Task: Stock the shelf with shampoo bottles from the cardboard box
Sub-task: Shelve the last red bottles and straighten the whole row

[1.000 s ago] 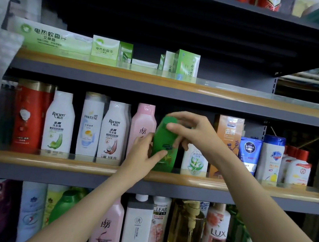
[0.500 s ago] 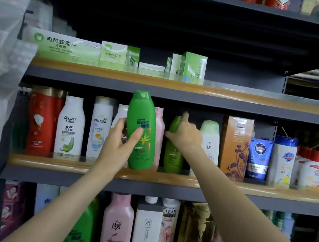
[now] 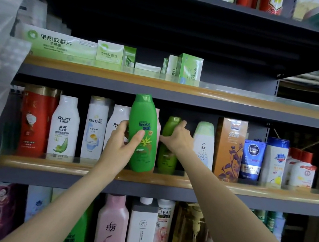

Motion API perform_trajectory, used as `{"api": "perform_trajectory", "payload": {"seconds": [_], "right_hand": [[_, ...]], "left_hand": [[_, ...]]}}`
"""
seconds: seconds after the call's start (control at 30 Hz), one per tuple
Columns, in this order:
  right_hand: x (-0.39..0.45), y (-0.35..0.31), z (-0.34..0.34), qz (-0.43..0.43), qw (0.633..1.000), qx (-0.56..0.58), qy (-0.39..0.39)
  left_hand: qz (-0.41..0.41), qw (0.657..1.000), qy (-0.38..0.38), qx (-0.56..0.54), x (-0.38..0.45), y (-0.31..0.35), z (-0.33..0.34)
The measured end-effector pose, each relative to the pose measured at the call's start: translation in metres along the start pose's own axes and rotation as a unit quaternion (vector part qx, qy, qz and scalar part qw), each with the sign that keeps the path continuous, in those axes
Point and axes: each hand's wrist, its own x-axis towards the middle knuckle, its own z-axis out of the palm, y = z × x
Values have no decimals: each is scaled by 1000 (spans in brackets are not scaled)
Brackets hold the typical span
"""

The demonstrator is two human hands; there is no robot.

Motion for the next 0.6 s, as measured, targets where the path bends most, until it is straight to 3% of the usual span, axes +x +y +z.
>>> {"api": "perform_trajectory", "payload": {"seconds": [0.3,0.6], "right_hand": [[11,-3,-2,67,993,71,-71],[5,1,10,57,998,29,-28]], "left_hand": [[-15,1000,-7,3,0,-5,-4],[-4,1000,-9,-10,-3,-1,7]]}}
